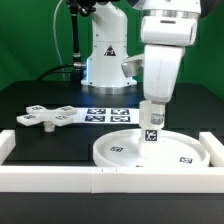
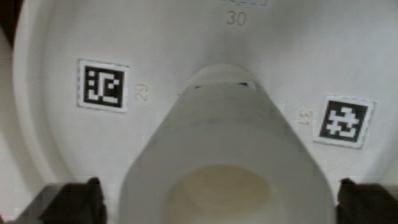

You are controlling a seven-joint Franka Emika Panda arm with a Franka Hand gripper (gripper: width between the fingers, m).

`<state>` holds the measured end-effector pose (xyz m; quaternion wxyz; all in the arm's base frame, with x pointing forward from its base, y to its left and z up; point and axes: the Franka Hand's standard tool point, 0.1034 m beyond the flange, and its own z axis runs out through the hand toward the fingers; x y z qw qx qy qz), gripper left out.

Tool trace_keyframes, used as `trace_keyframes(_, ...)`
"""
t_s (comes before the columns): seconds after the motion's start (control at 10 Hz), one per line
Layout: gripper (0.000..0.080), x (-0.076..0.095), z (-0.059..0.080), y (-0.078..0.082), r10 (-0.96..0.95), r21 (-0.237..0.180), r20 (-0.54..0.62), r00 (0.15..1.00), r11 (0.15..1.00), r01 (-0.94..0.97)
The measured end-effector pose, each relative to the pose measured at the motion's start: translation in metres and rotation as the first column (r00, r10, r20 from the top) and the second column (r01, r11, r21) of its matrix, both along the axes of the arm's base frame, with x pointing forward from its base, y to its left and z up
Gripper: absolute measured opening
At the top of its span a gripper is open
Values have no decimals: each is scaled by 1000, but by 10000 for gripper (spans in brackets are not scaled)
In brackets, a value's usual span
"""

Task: Assemble round table

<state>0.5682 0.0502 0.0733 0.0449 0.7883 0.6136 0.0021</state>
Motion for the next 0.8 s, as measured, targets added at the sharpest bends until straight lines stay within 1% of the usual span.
trace_keyframes(0.1, 649, 0, 0, 1, 32, -4, -3, 999, 999, -32)
trace_keyframes(0.3, 649, 0, -1, 1, 165, -28, -13, 986, 986, -165)
trace_keyframes(0.5, 649, 0, -1, 0, 322, -50, -31, 946, 945, -323)
trace_keyframes(0.8, 649, 0, -2, -5, 477, -68, -57, 877, 875, -480)
